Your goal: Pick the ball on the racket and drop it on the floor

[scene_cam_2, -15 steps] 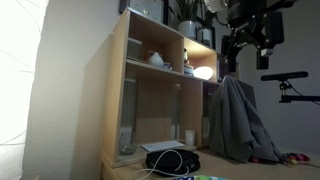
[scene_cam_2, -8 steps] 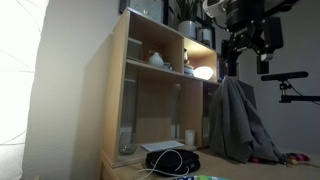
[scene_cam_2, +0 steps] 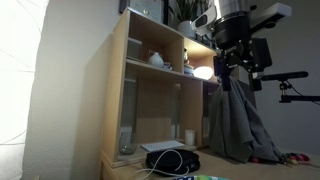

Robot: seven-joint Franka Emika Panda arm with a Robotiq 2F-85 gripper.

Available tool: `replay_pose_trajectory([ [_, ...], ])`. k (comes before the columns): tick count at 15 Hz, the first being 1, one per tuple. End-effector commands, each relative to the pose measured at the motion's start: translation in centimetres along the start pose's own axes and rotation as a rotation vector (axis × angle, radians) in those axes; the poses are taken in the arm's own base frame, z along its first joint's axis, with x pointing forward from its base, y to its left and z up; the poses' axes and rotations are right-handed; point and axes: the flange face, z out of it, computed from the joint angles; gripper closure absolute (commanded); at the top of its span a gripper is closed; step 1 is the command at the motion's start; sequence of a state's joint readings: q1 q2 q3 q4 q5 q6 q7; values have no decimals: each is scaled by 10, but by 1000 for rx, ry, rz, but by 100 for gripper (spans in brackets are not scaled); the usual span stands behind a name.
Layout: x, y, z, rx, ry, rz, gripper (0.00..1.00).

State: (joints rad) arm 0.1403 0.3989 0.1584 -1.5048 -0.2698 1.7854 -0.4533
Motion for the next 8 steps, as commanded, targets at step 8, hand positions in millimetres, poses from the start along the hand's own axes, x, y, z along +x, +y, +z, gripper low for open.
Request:
replay_pose_trajectory([
  [8,18,2,-56,-238,225,34,0],
])
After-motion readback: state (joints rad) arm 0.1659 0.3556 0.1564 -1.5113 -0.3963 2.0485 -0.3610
